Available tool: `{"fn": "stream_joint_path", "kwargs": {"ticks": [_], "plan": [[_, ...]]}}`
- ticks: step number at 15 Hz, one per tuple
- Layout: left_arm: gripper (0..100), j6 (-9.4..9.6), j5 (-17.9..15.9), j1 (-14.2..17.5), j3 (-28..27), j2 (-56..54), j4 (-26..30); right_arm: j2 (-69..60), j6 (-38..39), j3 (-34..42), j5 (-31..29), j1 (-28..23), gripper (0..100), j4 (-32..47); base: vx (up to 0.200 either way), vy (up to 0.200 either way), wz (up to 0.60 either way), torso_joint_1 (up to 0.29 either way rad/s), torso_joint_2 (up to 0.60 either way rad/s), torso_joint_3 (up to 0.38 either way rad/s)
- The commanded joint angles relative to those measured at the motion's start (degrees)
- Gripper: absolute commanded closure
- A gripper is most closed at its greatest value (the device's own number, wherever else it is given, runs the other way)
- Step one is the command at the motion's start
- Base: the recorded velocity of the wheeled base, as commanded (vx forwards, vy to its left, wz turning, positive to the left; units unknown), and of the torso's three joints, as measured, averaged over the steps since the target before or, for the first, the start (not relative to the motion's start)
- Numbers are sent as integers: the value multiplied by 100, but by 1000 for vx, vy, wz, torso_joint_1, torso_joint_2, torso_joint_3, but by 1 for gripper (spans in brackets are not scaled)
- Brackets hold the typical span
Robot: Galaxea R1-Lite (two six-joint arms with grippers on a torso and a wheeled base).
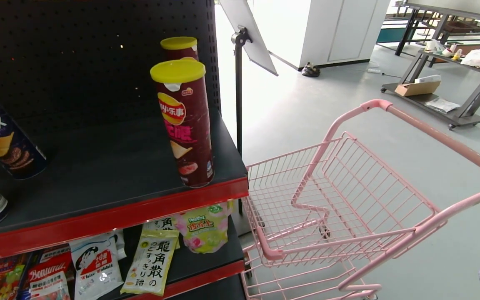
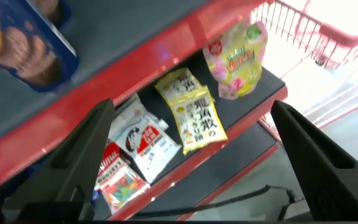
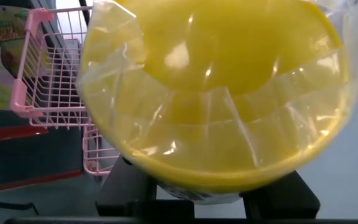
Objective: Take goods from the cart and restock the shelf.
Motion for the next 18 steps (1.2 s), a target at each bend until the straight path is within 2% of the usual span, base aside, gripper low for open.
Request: {"fn": "stream_joint_path", "kwargs": {"ticks": [1,5,8,11,17,18], "plan": [[0,0,3,-2,-12,14,-107,25,-3,5,0,2,100,-3,0,0,0,193,-588,-388],[0,44,3,-2,-21,85,-213,25,-3,5,0,2,100,6,0,0,0,205,-527,-332],[0,228,21,-2,-30,85,-213,25,-3,5,0,2,100,6,0,0,0,167,-404,-250],[0,228,56,-2,-30,94,-213,16,-3,23,0,2,100,6,0,0,0,121,-294,-178],[0,228,47,-2,-21,76,-213,192,-91,-109,18,46,100,-47,-200,0,0,14,-15,-12],[0,237,47,-2,-21,76,-213,183,-91,-100,18,46,100,-47,0,0,0,0,0,0]]}}
